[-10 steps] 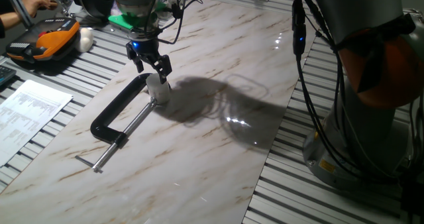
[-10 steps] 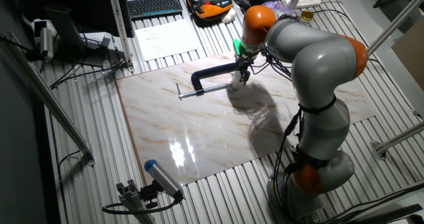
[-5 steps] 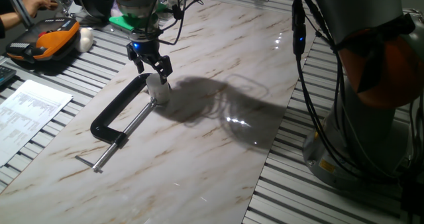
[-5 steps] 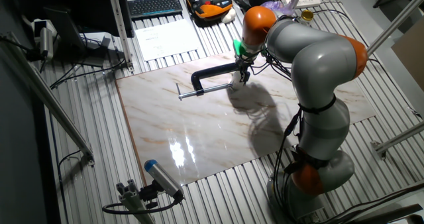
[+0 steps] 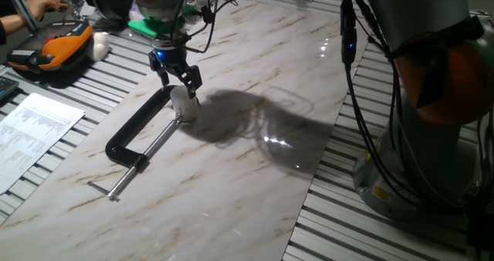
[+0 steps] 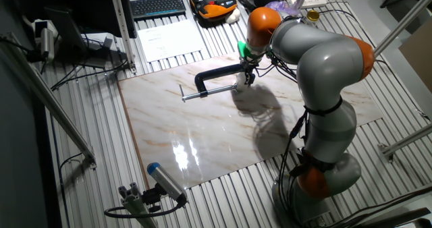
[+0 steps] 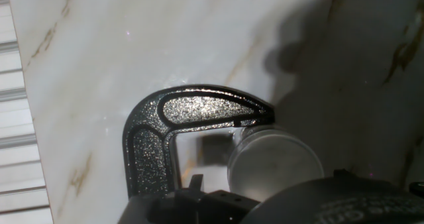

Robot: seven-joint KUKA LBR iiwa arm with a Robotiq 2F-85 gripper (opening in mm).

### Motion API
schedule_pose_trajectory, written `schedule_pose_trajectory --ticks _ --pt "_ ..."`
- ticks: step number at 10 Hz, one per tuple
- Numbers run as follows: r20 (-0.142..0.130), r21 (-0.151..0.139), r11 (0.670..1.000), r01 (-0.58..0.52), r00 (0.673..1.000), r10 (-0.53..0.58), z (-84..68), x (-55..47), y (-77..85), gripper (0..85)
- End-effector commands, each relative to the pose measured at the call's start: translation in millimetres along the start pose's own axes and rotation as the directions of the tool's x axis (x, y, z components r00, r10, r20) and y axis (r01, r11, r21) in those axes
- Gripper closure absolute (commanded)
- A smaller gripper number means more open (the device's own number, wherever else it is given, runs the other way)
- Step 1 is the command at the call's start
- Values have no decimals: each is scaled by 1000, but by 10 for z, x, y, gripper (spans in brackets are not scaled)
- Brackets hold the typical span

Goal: Unscrew the lid from the jar

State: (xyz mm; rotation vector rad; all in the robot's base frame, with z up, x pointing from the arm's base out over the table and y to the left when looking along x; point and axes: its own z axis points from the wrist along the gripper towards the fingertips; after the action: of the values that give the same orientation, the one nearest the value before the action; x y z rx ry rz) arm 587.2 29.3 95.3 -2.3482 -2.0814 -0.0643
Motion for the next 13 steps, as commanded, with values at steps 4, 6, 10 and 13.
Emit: schedule_pose_trajectory --ticks 4,6,10,13 --pt "4 5 1000 1 1000 -1 27 -28 -42 0" --pt "3 3 1000 1 1000 -1 30 -27 -49 0" --pt "-3 -3 1000 -1 1000 1 50 -27 -55 0" --pt "-6 -6 1000 -1 1000 1 86 -29 -55 0"
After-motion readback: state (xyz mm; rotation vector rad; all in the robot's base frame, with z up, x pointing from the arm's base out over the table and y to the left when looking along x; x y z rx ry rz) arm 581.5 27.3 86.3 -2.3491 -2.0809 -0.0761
